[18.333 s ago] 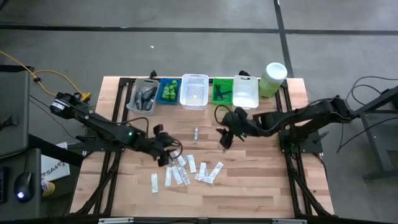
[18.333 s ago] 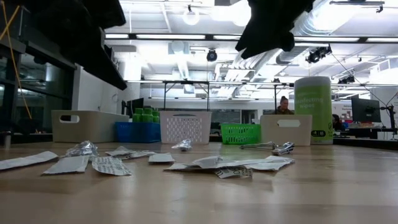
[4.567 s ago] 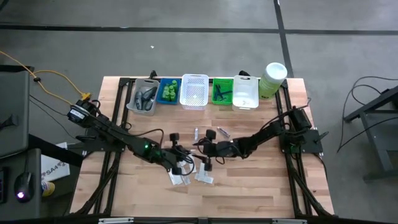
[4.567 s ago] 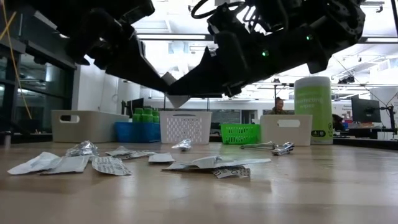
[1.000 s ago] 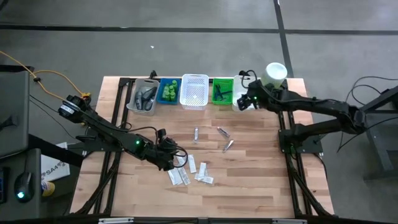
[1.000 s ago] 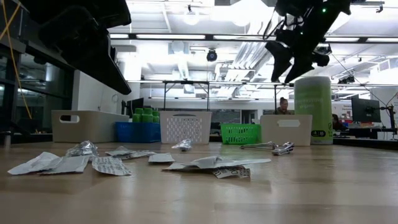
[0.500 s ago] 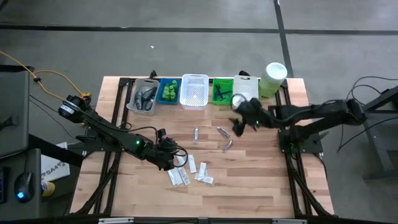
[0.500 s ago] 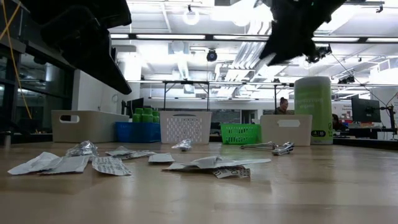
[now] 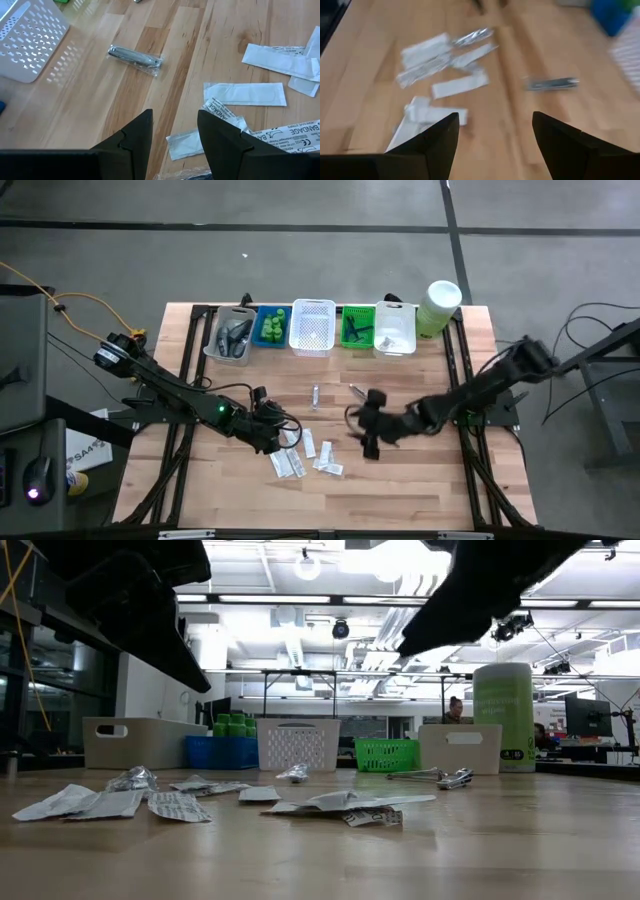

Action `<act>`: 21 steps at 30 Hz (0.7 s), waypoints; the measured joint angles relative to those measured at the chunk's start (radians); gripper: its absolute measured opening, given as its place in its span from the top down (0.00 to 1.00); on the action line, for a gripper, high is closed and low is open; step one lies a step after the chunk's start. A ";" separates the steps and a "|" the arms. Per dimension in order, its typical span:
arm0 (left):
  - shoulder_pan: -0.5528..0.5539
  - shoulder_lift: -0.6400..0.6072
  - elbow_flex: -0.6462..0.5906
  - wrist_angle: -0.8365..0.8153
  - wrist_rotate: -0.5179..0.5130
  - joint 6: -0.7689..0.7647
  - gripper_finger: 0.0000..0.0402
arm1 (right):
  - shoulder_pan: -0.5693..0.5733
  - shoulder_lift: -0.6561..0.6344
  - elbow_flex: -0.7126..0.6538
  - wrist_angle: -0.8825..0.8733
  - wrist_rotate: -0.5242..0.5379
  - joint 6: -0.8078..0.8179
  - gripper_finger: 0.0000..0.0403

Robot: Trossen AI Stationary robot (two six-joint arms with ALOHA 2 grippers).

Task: Pick & Place Travel size toiletries
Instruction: Put the bandage into the right white bin

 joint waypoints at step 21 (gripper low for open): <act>0.000 0.000 0.000 0.000 0.011 -0.001 0.62 | 0.080 0.222 0.000 0.224 -0.270 0.956 0.39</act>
